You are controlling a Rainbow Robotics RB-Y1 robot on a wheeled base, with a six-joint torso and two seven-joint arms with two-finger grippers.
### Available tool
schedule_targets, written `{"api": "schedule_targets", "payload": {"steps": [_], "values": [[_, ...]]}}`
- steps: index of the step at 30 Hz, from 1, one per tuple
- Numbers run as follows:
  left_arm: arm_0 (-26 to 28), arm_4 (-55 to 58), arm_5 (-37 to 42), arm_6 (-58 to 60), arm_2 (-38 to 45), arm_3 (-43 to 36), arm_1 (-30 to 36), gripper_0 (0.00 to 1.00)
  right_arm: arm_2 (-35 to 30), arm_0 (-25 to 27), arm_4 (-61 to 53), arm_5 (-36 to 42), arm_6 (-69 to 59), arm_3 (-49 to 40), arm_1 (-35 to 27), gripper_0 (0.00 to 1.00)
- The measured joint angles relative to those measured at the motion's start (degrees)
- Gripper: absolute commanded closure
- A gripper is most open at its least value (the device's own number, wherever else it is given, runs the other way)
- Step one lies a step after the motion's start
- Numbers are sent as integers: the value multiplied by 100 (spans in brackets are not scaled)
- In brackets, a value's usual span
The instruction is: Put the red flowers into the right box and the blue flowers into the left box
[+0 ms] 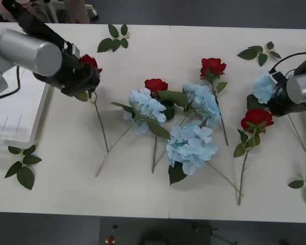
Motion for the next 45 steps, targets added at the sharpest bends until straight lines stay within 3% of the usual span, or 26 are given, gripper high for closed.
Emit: {"api": "schedule_targets", "payload": {"steps": [5, 12, 16, 21, 23, 28, 33, 36, 45], "values": [[-8, 444, -542, -1261, 909, -736, 407, 100, -66, 0, -3, -40, 0, 111, 0, 100], [-92, 525, -1342, -3936, 1040, -1672, 435, 100, -616, -11, -285, 28, 1, 144, -1, 100], [-5, 526, -1404, -4042, 1370, -2190, 44, 100, -1709, -139, -647, 862, 276, 161, -5, 100], [366, 664, -1476, -4042, 1895, -2731, -957, 100, -3970, -338, -1265, 2381, 2656, 205, -30, 100], [491, 795, -1681, -4042, 1946, -2777, -1312, 100, -4576, -372, -1488, 2783, 2969, 210, -110, 100], [562, 902, -1859, -4042, 1875, -2776, -1828, 100, -5195, -385, -1734, 3512, 3380, 210, -402, 100], [562, 1339, -1969, -4041, 1822, -2776, -1918, 100, -6062, -385, -2097, 3877, 4361, 212, -427, 100], [562, 1448, -2025, -4040, 1823, -2776, -1910, 100, -6172, -382, -2241, 3902, 4341, 213, -427, 100], [562, 1684, -2025, -4038, 1878, -2774, -1891, 100, -5552, -379, -2368, 3776, 4336, 213, -432, 100]]}}
